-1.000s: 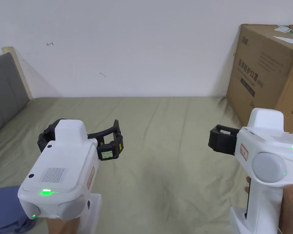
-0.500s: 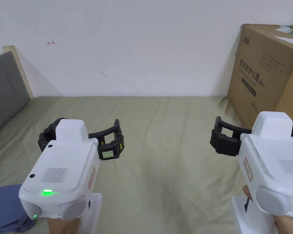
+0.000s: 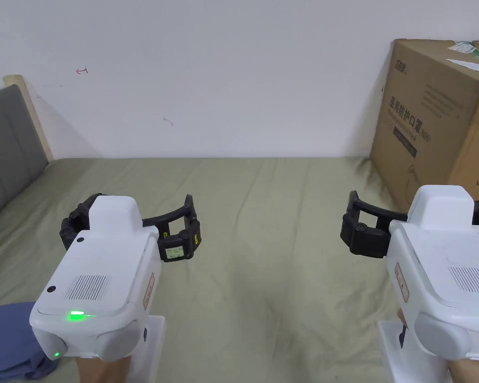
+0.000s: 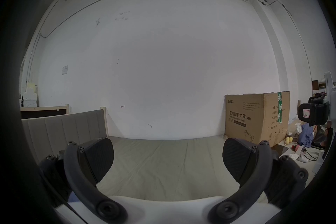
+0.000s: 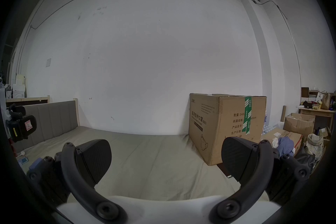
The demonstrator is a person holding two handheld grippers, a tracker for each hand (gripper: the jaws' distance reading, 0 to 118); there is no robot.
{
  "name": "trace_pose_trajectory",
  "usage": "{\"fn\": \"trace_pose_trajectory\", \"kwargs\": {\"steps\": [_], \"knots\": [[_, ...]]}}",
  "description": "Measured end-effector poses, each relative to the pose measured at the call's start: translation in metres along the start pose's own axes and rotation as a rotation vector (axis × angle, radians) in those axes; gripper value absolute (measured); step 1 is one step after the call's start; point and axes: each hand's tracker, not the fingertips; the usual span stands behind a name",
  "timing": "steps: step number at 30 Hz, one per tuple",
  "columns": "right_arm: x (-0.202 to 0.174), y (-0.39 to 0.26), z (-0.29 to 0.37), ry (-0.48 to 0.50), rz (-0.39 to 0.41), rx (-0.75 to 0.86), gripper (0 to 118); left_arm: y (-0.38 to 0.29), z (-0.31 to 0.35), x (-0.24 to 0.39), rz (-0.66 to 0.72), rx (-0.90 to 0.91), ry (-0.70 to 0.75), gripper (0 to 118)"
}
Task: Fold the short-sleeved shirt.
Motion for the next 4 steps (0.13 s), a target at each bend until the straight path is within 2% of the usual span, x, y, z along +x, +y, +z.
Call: {"fn": "trace_pose_trajectory", "kwargs": {"steps": [4], "knots": [[-0.0008, 0.0, 0.0002, -0.008, 0.021, 0.004, 118, -0.0003, 0.0003, -0.0007, -0.002, -0.001, 0.0, 118]]}}
